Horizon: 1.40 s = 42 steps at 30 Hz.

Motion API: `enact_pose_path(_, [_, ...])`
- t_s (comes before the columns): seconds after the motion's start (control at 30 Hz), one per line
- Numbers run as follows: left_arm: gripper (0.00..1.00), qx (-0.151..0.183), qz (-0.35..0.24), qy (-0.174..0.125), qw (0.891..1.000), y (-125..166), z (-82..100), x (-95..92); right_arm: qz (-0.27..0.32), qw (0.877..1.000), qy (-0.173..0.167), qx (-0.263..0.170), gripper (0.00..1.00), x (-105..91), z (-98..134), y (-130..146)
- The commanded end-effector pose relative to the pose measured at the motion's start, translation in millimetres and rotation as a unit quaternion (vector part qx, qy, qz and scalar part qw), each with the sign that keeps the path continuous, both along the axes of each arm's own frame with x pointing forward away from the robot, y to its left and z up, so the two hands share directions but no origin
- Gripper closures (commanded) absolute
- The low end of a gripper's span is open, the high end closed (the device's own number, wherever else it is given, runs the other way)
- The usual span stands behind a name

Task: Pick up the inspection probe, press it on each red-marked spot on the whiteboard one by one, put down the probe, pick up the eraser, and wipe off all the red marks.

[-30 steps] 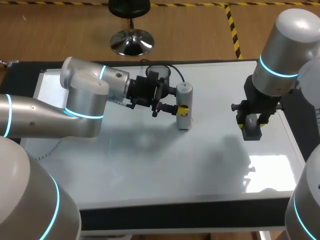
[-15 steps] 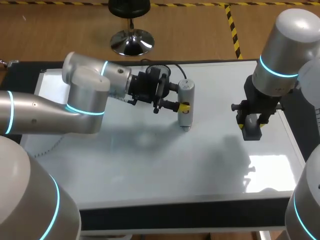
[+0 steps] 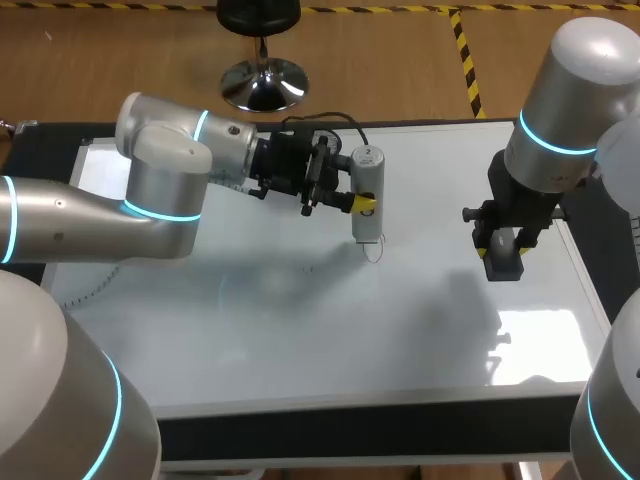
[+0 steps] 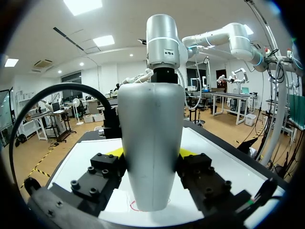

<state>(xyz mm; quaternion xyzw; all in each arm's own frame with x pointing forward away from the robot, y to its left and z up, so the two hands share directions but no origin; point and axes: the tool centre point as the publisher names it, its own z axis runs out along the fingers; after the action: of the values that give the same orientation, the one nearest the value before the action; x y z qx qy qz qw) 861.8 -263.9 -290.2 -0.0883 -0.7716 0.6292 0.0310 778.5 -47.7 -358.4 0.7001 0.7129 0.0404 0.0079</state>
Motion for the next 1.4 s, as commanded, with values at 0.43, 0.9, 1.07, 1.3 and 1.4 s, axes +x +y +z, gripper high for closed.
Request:
enact_pose_path(0.43, [1.0, 0.01, 0.003, 0.006, 1.0, 27.9, 29.8, -5.2, 0.001, 1.0, 0.0, 0.001, 1.0, -0.1, 0.1, -0.7])
enact_pose_path(0.9, [1.0, 0.003, 0.008, 0.005, 1.0, 55.4, 44.0, -13.1, 0.001, 1.0, 0.0, 0.001, 1.0, -0.1, 0.1, -0.7])
enact_pose_path(1.07, [1.0, -0.002, 0.002, 0.005, 1.0, 64.2, 45.4, -15.2, 0.001, 1.0, 0.0, 0.001, 1.0, -0.1, 0.1, -0.7])
enact_pose_path(1.3, [1.0, -0.01, 0.005, -0.006, 1.0, 80.1, 49.8, -17.5, 0.001, 1.0, 0.0, 0.001, 1.0, -0.1, 0.1, -0.7])
enact_pose_path(1.4, [1.0, -0.014, 0.01, -0.008, 1.0, 89.5, 51.6, -21.5, 0.001, 1.0, 0.0, 0.001, 1.0, -0.1, 0.1, -0.7])
